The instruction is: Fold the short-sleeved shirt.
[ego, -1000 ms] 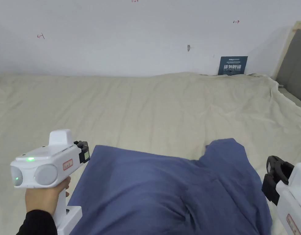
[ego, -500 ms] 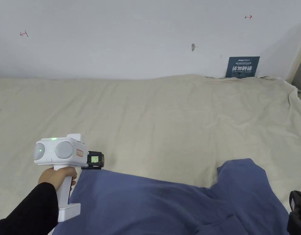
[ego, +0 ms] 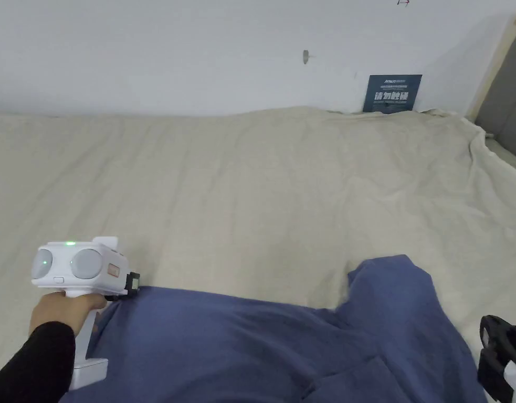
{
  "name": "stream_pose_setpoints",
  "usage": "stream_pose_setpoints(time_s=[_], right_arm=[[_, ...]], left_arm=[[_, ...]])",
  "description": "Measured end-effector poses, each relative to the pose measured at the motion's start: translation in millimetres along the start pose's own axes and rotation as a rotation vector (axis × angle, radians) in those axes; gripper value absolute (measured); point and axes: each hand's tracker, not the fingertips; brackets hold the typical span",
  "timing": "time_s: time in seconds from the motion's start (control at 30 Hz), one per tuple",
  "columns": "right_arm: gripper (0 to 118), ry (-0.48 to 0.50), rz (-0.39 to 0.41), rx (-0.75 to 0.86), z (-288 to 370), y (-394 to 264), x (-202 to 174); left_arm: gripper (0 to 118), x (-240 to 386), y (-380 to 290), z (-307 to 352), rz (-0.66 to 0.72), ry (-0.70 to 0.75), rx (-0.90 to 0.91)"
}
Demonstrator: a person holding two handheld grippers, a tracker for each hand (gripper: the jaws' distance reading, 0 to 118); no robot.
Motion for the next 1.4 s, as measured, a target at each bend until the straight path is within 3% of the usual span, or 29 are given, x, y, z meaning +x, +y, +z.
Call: stream_pose_setpoints(time_s=[0.23, 0.27, 0.3, 0.33, 0.37, 0.4, 0.47, 0.57, 0.7, 0.73, 0.77, 0.83, 0.87, 0.93, 1.1, 1.4], right_arm=[[5, 0.072, -0.06, -0.206, -73, 14, 29], [18, 0.084, -0.1, -0.239, -88, 15, 34], [46, 0.069, -0.099, -0.282, -105, 13, 37], [65, 0.086, -0.101, -0.322, -117, 11, 39], [76, 0.094, -0.073, -0.361, -130, 9, 40], [77, 0.074, -0.026, -0.387, -141, 6, 39], [77, 0.064, 0.014, -0.448, -158, 0, 32], [76, 0.043, 0.009, -0.563, -181, -13, 32], [64, 0.027, 0.071, -0.642, -185, -24, 13], [62, 0.033, 0.054, -0.628, -183, -23, 9], [53, 0.028, 0.043, -0.623, -181, -21, 8], [13, 0.028, 0.012, -0.634, -176, -14, 8], [3, 0.023, 0.025, -0.626, -172, -11, 5], [3, 0.022, 0.112, -0.604, -165, -9, 0], [3, 0.037, 0.037, -0.494, -129, 8, 9], [2, 0.135, 0.028, -0.145, -19, 100, 23]], left_arm=[[0, 8, -18, 65, -0.078, -0.074, 0.15], [0, 9, -22, 77, -0.083, -0.079, 0.161], [0, 9, -25, 86, -0.088, -0.084, 0.175], [0, 10, -27, 95, -0.092, -0.089, 0.189], [0, 11, -29, 104, -0.095, -0.096, 0.196], [0, 12, -30, 111, -0.097, -0.101, 0.199], [0, 12, -34, 122, -0.098, -0.111, 0.214], [0, 11, -34, 128, -0.097, -0.121, 0.216], [0, 10, -37, 130, -0.093, -0.116, 0.213], [0, 10, -38, 130, -0.088, -0.116, 0.211], [0, 8, -39, 129, -0.079, -0.118, 0.211], [0, 8, -41, 131, -0.069, -0.118, 0.211], [0, 8, -43, 132, -0.066, -0.115, 0.211], [0, 8, -45, 134, -0.057, -0.113, 0.21], [0, 5, -54, 153, -0.007, -0.116, 0.229], [0, -18, -55, 237, 0.093, -0.093, 0.378]])
